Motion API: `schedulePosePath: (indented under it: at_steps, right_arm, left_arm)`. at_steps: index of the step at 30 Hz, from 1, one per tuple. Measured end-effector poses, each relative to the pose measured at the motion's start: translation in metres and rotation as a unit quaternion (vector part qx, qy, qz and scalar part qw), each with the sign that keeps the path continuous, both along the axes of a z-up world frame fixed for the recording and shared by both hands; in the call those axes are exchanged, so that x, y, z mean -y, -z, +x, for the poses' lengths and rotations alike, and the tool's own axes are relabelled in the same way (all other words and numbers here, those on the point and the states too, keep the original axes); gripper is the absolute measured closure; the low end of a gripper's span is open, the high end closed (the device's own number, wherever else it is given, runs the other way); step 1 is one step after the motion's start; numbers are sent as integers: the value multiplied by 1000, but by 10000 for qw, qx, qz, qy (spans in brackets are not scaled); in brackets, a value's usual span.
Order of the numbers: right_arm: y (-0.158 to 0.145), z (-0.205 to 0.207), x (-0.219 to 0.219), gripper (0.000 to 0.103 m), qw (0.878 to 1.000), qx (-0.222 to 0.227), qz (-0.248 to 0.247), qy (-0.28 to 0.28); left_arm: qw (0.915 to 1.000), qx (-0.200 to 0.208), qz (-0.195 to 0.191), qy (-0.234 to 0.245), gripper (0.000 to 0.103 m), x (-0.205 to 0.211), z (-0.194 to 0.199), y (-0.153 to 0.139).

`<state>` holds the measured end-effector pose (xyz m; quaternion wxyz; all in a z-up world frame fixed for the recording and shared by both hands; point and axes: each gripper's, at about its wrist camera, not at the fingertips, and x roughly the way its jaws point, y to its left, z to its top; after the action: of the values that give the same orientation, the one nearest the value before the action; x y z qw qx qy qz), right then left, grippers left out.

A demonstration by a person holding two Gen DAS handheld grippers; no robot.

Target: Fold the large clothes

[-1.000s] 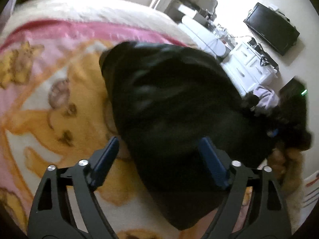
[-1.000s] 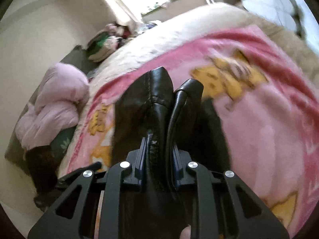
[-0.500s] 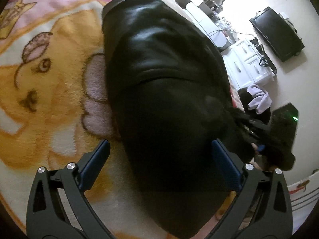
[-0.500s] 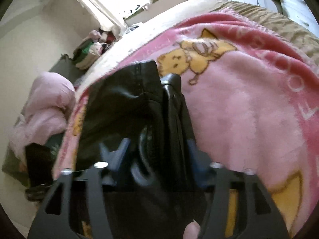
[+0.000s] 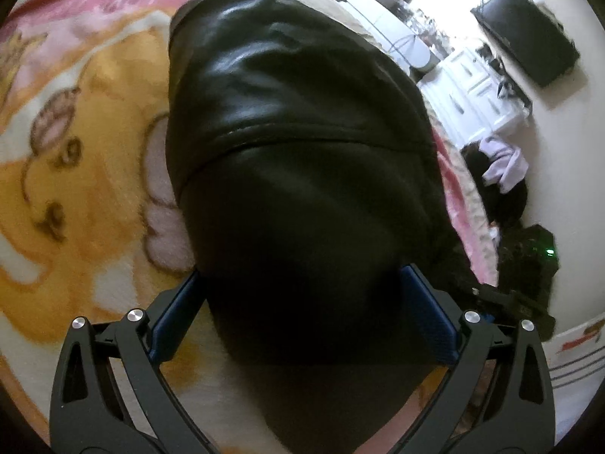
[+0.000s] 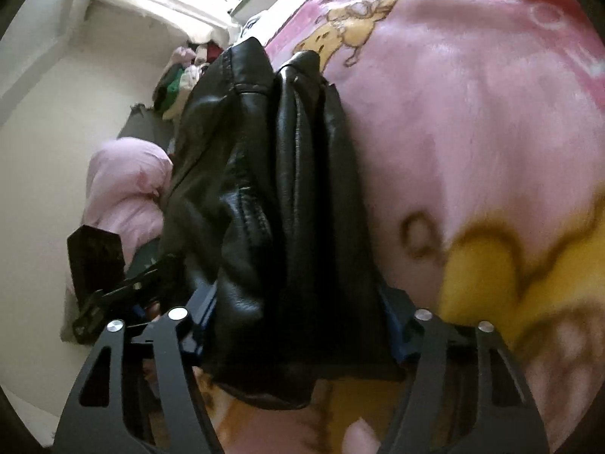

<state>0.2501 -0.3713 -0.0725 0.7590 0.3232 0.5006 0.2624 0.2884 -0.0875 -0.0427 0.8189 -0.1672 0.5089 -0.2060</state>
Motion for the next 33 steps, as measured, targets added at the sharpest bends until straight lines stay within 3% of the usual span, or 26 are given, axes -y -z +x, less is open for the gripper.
schedulePosePath:
  at_steps: [5,7,9,13,15,18,20,21,25,29,31,33]
  right_arm:
    - [1,-24,-29,37,9997,46,-172,172]
    - [-8,-25,-29,23,9983,89,-489,308]
    - [-23,-27,-27,13,9948,159,-915,420]
    - [-68,-32,-17,10,9808,819,-1509,924]
    - [-94,-29,-15,10,9688,1266,-1746,1224]
    - [-118,-10,-34,10,9555,1721,-2046,1250]
    - [-128,6,-52,20,9462,2002,-2290,1099]
    - [-130,12,-60,31,9403,2124,-2465,1002]
    - [-125,34,-88,35,9177,2565,-3013,368]
    - [-100,65,-110,42,9191,2159,-3290,-194]
    - [-76,80,-111,42,9124,1596,-3760,-267]
    - [-50,94,-108,39,9155,1217,-3810,-434]
  left_arm:
    - [9984,237,503,112,9,-12,-8,-5]
    - [9974,364,615,132,9,-12,-15,-7]
    - [9961,481,722,181,9,-9,-21,-11]
    - [9912,722,1075,272,9,0,-29,-17]
    - [9893,792,1186,299,9,3,-31,-18]
    - [9888,808,1227,272,9,3,-32,-20]
    - [9886,818,1236,265,9,4,-32,-20]
    - [9884,822,1245,267,9,4,-33,-21]
    - [9882,846,1240,287,9,3,-35,-21]
    - [9878,878,1251,300,9,4,-38,-20]
    - [9878,887,1246,295,9,4,-39,-20]
    - [9882,895,1196,328,9,4,-39,-20]
